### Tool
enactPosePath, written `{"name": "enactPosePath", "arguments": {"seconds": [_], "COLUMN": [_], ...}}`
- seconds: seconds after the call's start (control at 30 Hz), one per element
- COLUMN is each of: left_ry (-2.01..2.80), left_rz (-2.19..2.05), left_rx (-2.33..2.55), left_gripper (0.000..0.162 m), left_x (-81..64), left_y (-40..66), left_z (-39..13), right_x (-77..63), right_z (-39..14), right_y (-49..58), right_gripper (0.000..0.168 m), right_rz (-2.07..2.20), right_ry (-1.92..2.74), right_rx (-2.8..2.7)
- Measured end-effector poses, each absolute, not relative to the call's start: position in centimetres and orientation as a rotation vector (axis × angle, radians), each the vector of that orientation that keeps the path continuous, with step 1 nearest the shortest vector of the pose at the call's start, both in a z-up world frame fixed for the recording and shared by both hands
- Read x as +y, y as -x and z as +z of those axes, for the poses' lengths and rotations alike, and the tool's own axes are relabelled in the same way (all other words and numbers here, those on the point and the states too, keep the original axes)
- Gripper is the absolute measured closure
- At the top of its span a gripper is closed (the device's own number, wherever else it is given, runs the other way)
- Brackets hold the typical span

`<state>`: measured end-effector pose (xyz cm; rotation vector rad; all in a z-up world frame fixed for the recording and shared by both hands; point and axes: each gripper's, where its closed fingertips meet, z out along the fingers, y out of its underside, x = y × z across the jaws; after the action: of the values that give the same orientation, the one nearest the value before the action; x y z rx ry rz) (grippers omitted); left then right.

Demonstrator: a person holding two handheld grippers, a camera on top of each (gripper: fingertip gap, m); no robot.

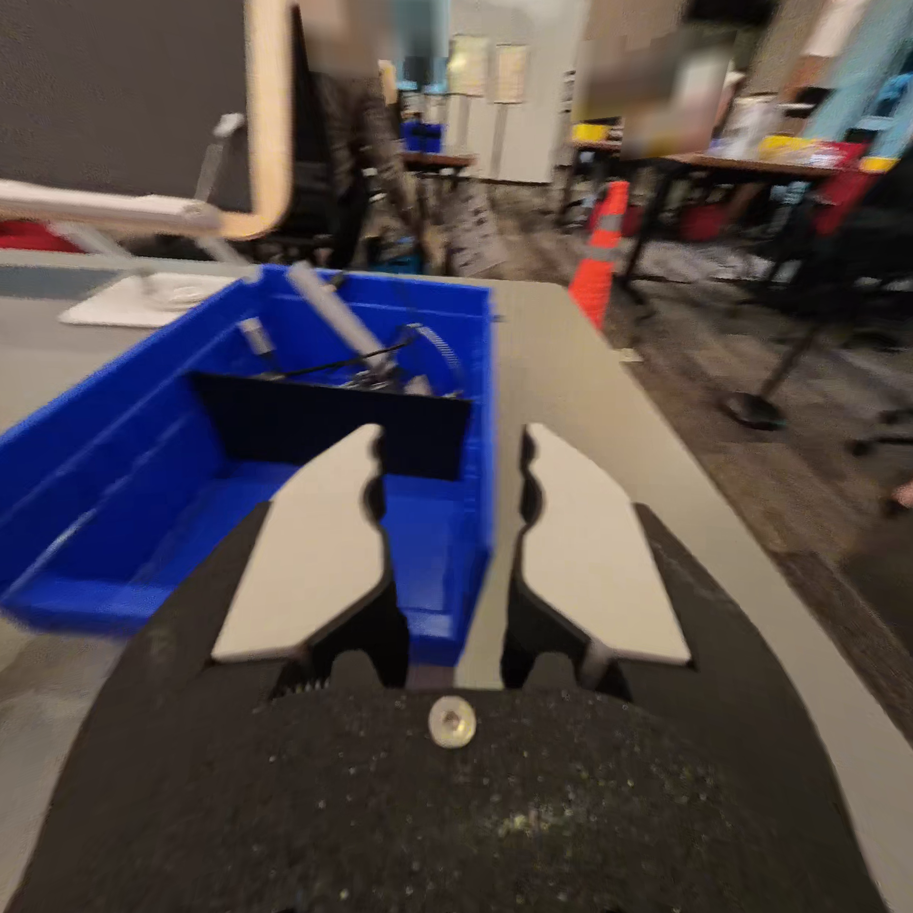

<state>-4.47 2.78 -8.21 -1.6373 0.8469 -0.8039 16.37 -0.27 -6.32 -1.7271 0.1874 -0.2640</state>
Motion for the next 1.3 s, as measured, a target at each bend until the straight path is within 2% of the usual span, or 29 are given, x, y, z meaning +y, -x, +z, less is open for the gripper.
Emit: {"name": "enactPosePath", "arguments": {"seconds": [0.03, 0.2, 0.27, 0.3, 0.33, 0.4, 0.47, 0.53, 0.73, 1.0, 1.13, 1.3], "left_ry": [1.658, 1.693, 1.71, 1.725, 1.727, 1.726, 1.732, 1.782, 1.893, 1.853, 1.801, 1.827], "left_rz": [-0.714, -0.645, -0.505, -0.479, -0.483, -0.471, -0.404, -0.342, -0.464, -0.435, -0.37, -0.306], "left_rx": [0.845, 0.861, 0.857, 0.851, 0.825, 0.812, 0.837, 0.854, 0.791, 0.656, 0.604, 0.496], "left_gripper": [0.122, 0.127, 0.129, 0.131, 0.139, 0.141, 0.142, 0.142, 0.152, 0.157, 0.157, 0.157], "left_x": [3.8, 5.5, 6.6, 6.8, 6.9, 7.0, 7.5, 8.2, 9.1, 10.2, 10.2, 11.7], "left_y": [3.5, -0.4, 0.1, 0.2, 0.2, 0.1, 0.4, 1.0, 2.4, 7.8, 13.5, 22.1], "left_z": [-8.5, -8.9, -9.8, -10.1, -10.1, -10.1, -10.3, -10.9, -12.5, -8.6, -6.6, -7.5], "right_x": [-0.8, -2.0, -1.6, -1.2, -0.9, -0.3, -0.2, 0.0, 0.2, 1.1, 2.4, 5.9], "right_z": [-6.4, -6.9, -9.5, -10.9, -12.1, -13.6, -13.6, -13.6, -13.3, -10.2, -8.2, -8.6], "right_y": [-17.6, -18.3, -18.3, -17.8, -17.3, -16.6, -16.5, -16.2, -14.3, -9.3, -4.4, 3.4], "right_gripper": [0.11, 0.121, 0.123, 0.128, 0.135, 0.153, 0.154, 0.161, 0.162, 0.165, 0.165, 0.165], "right_rz": [-0.278, -0.154, -0.085, -0.04, -0.023, -0.062, -0.098, -0.083, -0.154, -0.155, -0.078, -0.057], "right_ry": [1.73, 1.713, 1.815, 1.874, 1.912, 1.963, 1.965, 1.966, 1.997, 1.904, 1.834, 1.876], "right_rx": [0.23, 0.271, 0.333, 0.326, 0.303, 0.26, 0.276, 0.285, 0.246, 0.368, 0.353, 0.224]}}
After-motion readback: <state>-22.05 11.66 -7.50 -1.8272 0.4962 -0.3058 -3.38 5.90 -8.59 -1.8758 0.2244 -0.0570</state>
